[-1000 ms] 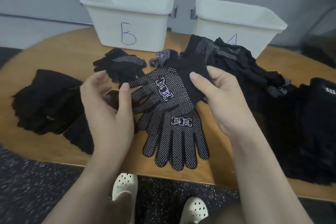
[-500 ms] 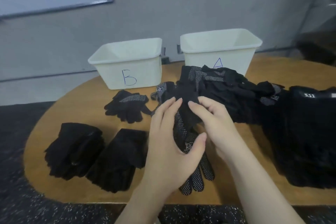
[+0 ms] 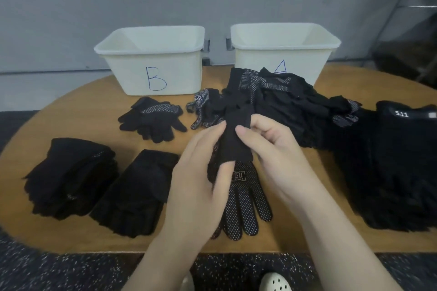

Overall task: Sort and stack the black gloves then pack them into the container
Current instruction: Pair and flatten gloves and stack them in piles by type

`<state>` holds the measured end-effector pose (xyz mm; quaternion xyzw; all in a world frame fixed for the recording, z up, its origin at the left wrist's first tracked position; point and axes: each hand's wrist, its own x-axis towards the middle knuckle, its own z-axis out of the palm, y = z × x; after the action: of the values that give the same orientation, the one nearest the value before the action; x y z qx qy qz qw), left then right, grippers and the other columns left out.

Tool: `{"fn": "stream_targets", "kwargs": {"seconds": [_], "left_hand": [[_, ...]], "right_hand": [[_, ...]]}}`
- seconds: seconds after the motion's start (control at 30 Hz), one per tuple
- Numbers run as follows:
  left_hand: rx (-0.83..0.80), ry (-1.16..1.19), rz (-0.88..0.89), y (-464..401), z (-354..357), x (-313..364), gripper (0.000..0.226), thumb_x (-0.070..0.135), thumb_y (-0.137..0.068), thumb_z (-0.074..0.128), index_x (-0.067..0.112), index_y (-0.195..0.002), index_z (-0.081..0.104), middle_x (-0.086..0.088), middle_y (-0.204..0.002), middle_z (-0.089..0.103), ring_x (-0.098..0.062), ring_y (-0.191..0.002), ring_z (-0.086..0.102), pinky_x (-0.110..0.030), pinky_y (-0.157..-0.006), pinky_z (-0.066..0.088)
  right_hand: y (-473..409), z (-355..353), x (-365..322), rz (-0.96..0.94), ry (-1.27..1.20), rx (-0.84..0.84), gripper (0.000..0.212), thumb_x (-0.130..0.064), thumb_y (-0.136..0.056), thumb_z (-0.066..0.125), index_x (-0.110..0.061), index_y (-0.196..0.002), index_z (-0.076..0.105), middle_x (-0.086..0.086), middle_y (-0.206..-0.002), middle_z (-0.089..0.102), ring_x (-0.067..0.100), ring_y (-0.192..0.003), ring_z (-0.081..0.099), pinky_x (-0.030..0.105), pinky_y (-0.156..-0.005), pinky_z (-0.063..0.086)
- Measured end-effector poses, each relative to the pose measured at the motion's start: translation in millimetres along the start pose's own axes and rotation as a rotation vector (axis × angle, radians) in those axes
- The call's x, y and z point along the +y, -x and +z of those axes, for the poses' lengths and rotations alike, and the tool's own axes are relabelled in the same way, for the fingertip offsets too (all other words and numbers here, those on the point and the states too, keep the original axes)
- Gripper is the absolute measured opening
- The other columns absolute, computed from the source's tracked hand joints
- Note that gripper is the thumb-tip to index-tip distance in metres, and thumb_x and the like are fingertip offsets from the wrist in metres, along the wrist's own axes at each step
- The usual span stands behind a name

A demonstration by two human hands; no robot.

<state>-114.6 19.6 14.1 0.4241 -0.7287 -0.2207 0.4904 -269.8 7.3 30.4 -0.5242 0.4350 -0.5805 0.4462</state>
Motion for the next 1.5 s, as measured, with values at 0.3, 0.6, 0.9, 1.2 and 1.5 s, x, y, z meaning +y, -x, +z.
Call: {"fn": "stream_targets", "kwargs": {"seconds": [0.3, 0.6, 0.9, 1.2, 1.5], "left_hand": [[0.199, 0.315, -0.042, -8, -26, 17, 0.022, 0.029, -0.106, 0.046, 0.025, -0.092, 0.063, 0.021, -0.081, 0.065, 0.002, -0.076, 0.06, -0.018, -0.068, 0.048], [0.018, 0.286, -0.006, -4, -46, 15, 0.023, 0.024, -0.105, 0.047, 0.036, -0.09, 0.059, 0.029, -0.077, 0.062, 0.007, -0.073, 0.059, -0.006, -0.065, 0.041], [-0.158, 0.344, -0.364, -13, -45, -7, 0.009, 0.016, -0.101, 0.062, 0.018, -0.102, 0.071, 0.001, -0.073, 0.075, -0.025, -0.046, 0.066, -0.038, -0.046, 0.053], [-0.285, 0.123, -0.409, -14, -33, -35, 0.019, 0.017, -0.097, 0.068, 0.022, -0.115, 0.068, 0.011, -0.086, 0.076, -0.018, -0.06, 0.072, -0.047, -0.046, 0.059], [-0.235, 0.129, -0.402, -12, -29, -30, 0.016, 0.02, -0.097, 0.069, 0.02, -0.113, 0.068, 0.0, -0.082, 0.077, -0.023, -0.052, 0.07, -0.043, -0.047, 0.06]], "right_hand": [[1, 6, -3, -0.117, 0.168, -0.036, 0.039, -0.047, -0.087, 0.062, -0.025, -0.119, 0.07, -0.006, -0.119, 0.072, 0.013, -0.115, 0.066, 0.029, -0.097, 0.051], [5, 13, -11, -0.128, 0.238, -0.167, 0.055, -0.036, -0.09, 0.068, 0.009, -0.071, 0.043, 0.033, -0.064, 0.037, 0.045, -0.059, 0.036, 0.048, -0.056, 0.033], [1, 1, 5, 0.242, 0.114, -0.041, 0.045, -0.027, -0.099, 0.069, 0.006, -0.076, 0.049, 0.027, -0.076, 0.054, 0.032, -0.074, 0.048, 0.046, -0.072, 0.036], [-5, -9, 26, 0.087, 0.574, 0.021, 0.043, -0.028, -0.1, 0.066, 0.004, -0.076, 0.051, 0.026, -0.074, 0.062, 0.026, -0.06, 0.052, 0.046, -0.058, 0.047], [-3, -14, 21, 0.175, 0.382, -0.005, 0.043, -0.037, -0.098, 0.067, 0.004, -0.085, 0.058, 0.038, -0.091, 0.064, 0.043, -0.068, 0.06, 0.053, -0.065, 0.048]]}}
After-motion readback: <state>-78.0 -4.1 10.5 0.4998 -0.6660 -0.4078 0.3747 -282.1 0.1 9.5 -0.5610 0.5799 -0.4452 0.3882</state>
